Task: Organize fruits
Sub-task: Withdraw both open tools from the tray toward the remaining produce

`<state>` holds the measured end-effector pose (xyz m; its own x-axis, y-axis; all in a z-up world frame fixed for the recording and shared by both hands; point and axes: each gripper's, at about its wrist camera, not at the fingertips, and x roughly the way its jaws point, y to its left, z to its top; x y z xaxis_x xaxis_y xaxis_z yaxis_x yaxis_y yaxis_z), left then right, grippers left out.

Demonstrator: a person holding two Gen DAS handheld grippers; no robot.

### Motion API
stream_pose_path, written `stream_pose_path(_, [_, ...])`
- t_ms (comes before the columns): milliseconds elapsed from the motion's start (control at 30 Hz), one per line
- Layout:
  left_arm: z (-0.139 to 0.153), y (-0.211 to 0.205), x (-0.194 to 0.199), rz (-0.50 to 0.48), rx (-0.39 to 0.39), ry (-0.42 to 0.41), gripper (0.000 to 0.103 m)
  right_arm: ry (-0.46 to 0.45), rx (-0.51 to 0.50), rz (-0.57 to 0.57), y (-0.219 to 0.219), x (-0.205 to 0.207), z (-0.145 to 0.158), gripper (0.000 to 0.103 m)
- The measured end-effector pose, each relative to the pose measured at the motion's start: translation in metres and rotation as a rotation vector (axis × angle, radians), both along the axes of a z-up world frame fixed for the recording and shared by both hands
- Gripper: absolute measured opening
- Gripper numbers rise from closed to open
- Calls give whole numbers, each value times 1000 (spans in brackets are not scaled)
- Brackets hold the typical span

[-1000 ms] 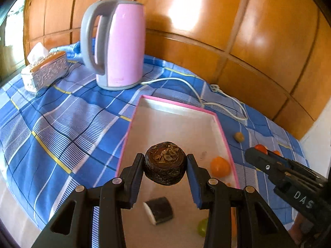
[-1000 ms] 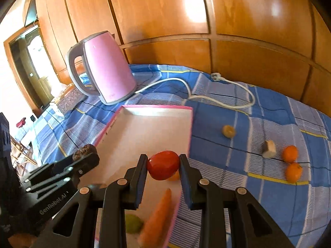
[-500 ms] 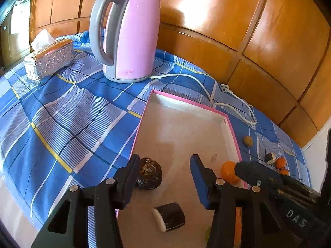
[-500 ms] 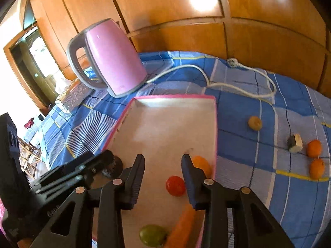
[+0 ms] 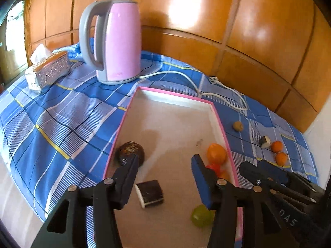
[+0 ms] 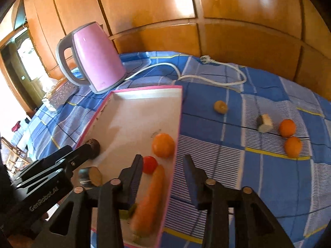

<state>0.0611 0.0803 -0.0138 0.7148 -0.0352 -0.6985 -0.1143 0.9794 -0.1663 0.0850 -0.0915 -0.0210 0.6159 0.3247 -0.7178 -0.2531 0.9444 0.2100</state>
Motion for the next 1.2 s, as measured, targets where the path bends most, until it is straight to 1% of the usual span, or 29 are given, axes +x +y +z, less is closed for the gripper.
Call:
stream_pose_path(33, [1,-3,-2,-4,4,-4,60,-5,-2,-6,-2,-1,0,53])
stream_pose_path(100, [1,-9,-5,-13,9,-7,61,-12,-16,-30,-10,-5,-1,63])
stream_pose_path(133, [2,-12,-6,-19,14,-8,61,-11,-24,-36,-12,-5,-1,64])
stream_pose_path(333, [4,-29,-14,-59,36,-23,61,-11,-28,-75,-31,-14,-4,64])
stream_pose_path(600, [4,-46,-20,-98,53,-29,61,15,9,-143,-61,-20,-9,64])
stream_pose_path(933, [2,-82,-27,-206,89,-30,61,51,21,-217,-93,-29,-24,64])
stream_pose_path(1200, [-2,-104,-22,-262,99,-17,61,72,22,-280,-120,-34,-33,64])
